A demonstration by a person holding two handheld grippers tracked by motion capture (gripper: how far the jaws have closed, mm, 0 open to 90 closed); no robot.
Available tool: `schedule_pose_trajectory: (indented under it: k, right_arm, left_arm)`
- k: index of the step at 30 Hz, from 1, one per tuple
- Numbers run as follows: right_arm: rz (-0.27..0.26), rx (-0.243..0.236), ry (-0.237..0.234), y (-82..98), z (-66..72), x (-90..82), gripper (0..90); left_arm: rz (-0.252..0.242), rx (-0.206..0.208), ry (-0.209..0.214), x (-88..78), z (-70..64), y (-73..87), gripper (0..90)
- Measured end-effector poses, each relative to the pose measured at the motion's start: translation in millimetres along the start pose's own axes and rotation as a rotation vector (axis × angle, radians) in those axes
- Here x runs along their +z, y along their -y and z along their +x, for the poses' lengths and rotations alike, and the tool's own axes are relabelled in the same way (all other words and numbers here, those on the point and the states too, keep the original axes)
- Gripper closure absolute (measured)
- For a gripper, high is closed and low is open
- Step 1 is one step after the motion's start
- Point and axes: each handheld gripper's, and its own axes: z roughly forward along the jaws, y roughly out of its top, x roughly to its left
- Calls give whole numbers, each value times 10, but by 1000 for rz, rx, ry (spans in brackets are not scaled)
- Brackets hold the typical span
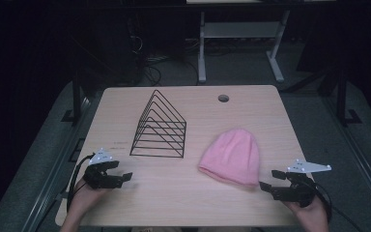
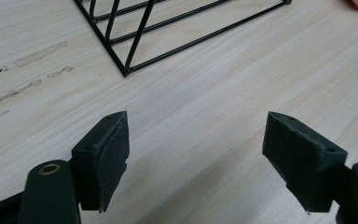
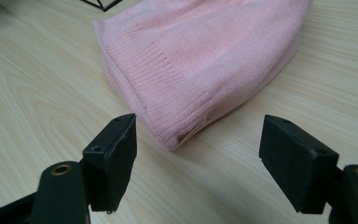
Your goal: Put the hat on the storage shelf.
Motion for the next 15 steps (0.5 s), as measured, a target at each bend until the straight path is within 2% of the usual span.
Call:
schedule_pose_trajectory:
  k: [4,8,9,15]
  right_arm:
    - [-3,-9,0,-15,12,5,270]
    - [-4,-13,-3,-68,48,-8,265]
    - [-26,-24,-9,-116,63,-29,265]
    - [-14,-27,-24,-262,36,-55,252]
  left_arm:
    - [-5,-9,5,-9,-9,6,230]
    - [-13,5,6,-36,-18,16,230]
    - [-24,-8,8,-54,-17,17,230]
    - [-23,-19,7,-40,8,22,230]
